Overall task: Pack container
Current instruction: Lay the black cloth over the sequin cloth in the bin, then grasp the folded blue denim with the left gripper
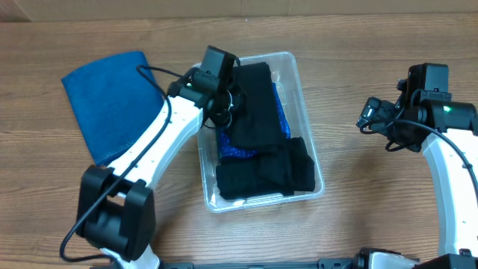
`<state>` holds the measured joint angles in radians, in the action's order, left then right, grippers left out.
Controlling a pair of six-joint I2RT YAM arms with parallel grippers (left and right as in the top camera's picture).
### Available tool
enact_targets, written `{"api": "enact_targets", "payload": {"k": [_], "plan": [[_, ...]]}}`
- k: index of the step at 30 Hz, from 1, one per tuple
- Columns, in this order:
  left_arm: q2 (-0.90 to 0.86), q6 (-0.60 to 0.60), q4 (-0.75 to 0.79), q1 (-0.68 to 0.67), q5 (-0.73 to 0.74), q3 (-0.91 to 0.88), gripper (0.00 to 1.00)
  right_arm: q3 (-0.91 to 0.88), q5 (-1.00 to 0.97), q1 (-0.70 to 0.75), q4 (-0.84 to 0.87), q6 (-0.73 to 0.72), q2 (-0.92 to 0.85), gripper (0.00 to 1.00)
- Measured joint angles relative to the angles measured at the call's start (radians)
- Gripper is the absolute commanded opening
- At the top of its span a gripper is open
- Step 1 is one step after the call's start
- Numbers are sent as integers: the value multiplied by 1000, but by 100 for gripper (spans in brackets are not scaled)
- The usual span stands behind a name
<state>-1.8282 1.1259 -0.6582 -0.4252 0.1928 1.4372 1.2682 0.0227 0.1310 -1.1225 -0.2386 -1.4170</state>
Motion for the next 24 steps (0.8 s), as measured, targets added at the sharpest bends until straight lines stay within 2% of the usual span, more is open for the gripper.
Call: {"api": "enact_targets", "payload": {"k": [1, 4, 6, 8, 11, 12, 13, 16, 18, 21, 24], "plan": [[-10, -9, 5, 0, -3, 0, 66, 0, 0, 0, 0, 0, 0, 97], [-10, -110, 19, 10, 1, 19, 66, 0, 0, 0, 0, 0, 0, 97], [16, -192, -35, 15, -16, 53, 67, 0, 0, 0, -1, 1, 0, 97], [78, -292, -117, 18, -73, 103, 78, 0, 0, 0, 0, 0, 0, 98], [301, -396, -300, 29, -361, 217, 80, -1, 0, 0, 1, 0, 0, 98], [352, -414, -334, 43, -415, 230, 85, -1, 0, 0, 1, 1, 0, 98], [415, -444, -406, 97, -489, 245, 92, -1, 0, 0, 2, 0, 0, 98], [423, -480, -504, 305, -540, 243, 100, -1, 0, 0, 2, 0, 0, 98], [380, -512, -505, 456, -493, 218, 100, -1, 0, 0, 2, 0, 0, 98], [261, -582, -474, 751, -332, 153, 100, -1, 0, 0, 0, 0, 0, 98], [132, -676, -429, 930, -180, 138, 100, -1, 0, 0, 0, 1, 0, 98]]}}
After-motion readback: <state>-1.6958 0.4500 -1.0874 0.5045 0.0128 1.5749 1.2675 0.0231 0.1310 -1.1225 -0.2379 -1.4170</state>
